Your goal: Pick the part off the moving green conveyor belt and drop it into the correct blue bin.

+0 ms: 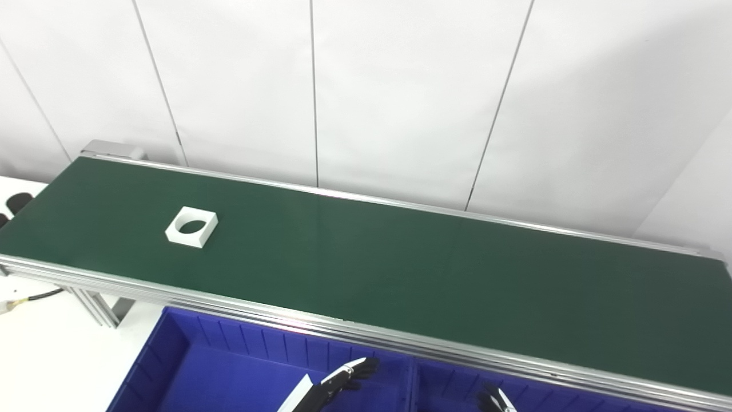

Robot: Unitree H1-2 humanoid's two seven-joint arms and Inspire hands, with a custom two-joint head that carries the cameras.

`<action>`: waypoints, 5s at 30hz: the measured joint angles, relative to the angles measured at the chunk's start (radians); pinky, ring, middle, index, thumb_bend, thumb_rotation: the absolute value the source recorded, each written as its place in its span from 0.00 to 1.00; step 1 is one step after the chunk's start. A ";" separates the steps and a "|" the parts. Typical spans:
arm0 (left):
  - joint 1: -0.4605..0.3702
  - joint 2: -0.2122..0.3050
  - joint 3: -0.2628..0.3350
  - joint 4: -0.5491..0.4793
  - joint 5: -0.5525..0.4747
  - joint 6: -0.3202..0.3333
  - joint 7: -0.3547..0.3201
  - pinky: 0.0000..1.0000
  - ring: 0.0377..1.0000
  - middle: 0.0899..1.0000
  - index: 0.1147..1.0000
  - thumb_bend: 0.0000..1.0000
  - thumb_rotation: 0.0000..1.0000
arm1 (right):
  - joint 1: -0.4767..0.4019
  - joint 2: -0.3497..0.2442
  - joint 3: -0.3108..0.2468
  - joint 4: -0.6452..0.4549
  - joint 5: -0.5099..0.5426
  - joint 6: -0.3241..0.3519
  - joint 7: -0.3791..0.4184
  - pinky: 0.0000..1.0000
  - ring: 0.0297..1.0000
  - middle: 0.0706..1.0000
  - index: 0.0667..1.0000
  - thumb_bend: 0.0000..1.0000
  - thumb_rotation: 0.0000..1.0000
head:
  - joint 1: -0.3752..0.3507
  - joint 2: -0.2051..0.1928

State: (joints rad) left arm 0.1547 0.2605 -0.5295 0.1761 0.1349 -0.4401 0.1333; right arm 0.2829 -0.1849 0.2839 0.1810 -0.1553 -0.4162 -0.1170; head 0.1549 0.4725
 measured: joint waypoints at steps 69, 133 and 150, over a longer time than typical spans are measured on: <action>-0.619 0.183 0.346 0.486 0.199 0.011 -0.095 0.85 0.92 0.96 0.96 0.90 0.25 | 0.010 -0.006 0.009 -0.046 0.010 0.000 -0.005 0.83 0.85 0.85 0.90 0.92 0.27 | -0.140 0.100; -0.729 0.134 0.165 0.653 0.338 -0.013 0.092 0.32 0.37 0.44 0.46 0.50 0.00 | 0.046 0.003 -0.032 -0.083 0.042 0.000 0.054 0.87 0.85 0.87 0.92 0.89 0.27 | -0.166 0.138; -0.417 0.150 0.266 0.101 0.068 -0.016 0.117 0.16 0.42 0.45 0.42 0.50 0.00 | 0.050 0.050 -0.046 -0.112 -0.005 -0.001 0.052 0.89 0.87 0.87 0.92 0.89 0.34 | -0.302 0.202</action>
State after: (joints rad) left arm -0.2628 0.4106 -0.2635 0.2775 0.2025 -0.4565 0.2502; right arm 0.3327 -0.1345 0.2378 0.0685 -0.1603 -0.4167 -0.0646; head -0.1473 0.6750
